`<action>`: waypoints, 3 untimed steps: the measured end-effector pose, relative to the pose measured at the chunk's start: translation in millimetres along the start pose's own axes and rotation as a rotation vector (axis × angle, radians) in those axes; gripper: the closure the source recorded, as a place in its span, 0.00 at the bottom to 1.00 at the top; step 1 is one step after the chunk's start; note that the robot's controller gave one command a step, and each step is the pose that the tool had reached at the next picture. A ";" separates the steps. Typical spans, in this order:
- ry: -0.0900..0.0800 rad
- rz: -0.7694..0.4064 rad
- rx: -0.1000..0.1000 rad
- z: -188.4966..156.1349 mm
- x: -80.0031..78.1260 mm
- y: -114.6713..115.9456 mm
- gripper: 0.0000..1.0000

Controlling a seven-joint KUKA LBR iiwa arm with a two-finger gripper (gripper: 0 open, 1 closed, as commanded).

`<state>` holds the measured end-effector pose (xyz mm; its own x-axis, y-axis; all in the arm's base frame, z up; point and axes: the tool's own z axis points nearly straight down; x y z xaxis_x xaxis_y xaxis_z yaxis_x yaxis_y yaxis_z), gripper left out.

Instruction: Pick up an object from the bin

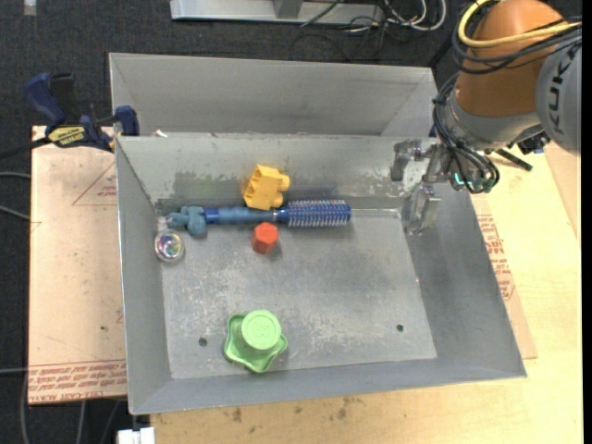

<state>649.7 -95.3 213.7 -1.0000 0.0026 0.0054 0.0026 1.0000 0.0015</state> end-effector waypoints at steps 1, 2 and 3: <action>-0.001 -0.120 -0.002 105.3 -3.0 69.4 0.00; -0.020 0.093 0.000 137.8 -10.1 113.6 0.00; -0.019 0.092 0.000 138.0 -9.8 113.7 1.00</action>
Offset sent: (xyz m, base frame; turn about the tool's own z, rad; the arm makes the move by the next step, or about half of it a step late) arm 0.0037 0.0653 -0.1003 -0.1155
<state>659.1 18.7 75.8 -0.9954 0.0946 -0.0134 0.0946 0.9955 0.0022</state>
